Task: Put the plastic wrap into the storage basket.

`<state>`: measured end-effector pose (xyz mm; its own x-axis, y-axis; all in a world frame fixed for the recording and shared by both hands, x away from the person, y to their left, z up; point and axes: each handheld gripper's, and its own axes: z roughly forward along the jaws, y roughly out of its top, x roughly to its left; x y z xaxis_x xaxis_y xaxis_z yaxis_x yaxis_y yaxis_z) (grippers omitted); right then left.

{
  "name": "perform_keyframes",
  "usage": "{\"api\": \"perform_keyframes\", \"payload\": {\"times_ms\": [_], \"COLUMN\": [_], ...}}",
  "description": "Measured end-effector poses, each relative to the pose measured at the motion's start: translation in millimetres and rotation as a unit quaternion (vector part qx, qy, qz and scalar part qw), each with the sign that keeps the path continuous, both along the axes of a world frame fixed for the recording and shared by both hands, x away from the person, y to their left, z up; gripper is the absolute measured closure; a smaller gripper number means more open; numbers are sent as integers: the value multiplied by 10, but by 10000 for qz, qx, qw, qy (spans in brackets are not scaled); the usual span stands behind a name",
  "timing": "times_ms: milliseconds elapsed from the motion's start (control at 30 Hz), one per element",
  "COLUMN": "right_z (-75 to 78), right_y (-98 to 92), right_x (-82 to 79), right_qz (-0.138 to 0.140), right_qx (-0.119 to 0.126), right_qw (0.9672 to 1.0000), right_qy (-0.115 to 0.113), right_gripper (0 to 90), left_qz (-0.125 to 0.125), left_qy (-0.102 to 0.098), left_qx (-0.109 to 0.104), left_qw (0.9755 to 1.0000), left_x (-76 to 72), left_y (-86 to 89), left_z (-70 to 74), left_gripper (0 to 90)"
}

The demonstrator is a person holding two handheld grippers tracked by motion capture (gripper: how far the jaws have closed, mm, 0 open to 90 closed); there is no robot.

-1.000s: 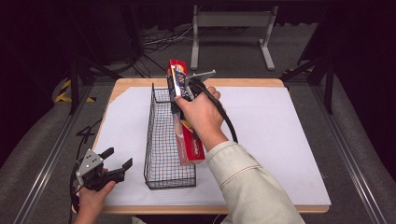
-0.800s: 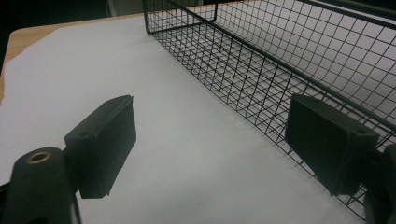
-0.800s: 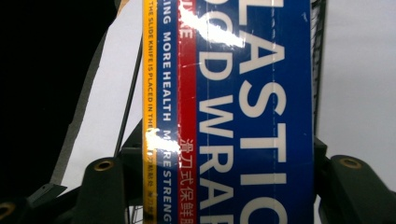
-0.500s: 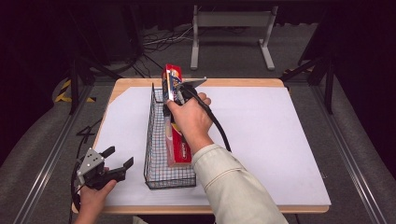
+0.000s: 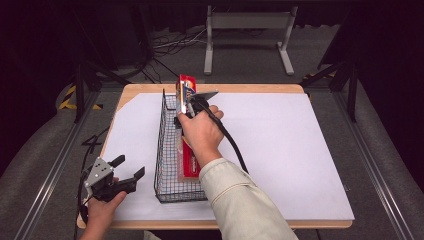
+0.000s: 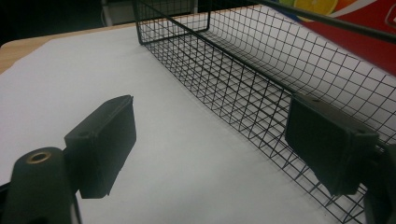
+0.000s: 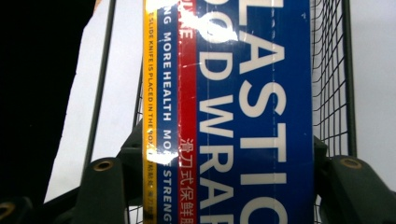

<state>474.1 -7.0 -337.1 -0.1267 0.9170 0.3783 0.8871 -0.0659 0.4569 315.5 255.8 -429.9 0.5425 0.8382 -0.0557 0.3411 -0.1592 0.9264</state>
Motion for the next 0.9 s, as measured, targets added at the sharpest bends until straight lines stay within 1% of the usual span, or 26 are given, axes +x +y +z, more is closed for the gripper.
{"api": "perform_keyframes", "payload": {"times_ms": [100,167,267,333,433,533,700,767,833,900], "right_z": [-40,-79,-141,-183,-231,-277,-321,-347,-373,-394], "right_y": [32,58,89,114,137,138,153,163,181,194], "right_x": [-7,-17,-18,-17,-11,-4,1,1,-6,-9], "right_qz": [10,43,46,51,58,60,46,86,120,115], "right_qx": [-54,-145,-142,-189,-270,-295,-446,-497,-599,-600], "right_qw": [10000,9999,9998,9996,9991,9985,9979,9974,9968,9966], "right_qy": [47,76,156,209,321,447,476,515,509,551], "right_gripper": [407,407,408,407,407,408,407,406,406,406], "left_qz": [-17,-21,2,-1,-7,-7,-1,-2,2,8], "left_qy": [-4,7,-8,-6,3,1,-4,-5,-15,-5], "left_qx": [8,1,-17,-14,-8,-11,-2,-4,1,13], "left_qw": [10000,10000,10000,10000,10000,10000,10000,10000,10000,10000], "left_x": [2,-1,-7,-7,-8,-6,-9,-8,-7,-9], "left_y": [-4,-2,2,3,5,7,5,5,3,6], "left_z": [-1,1,5,4,6,5,7,6,2,3], "left_gripper": [172,172,172,173,172,172,172,172,172,172]}}
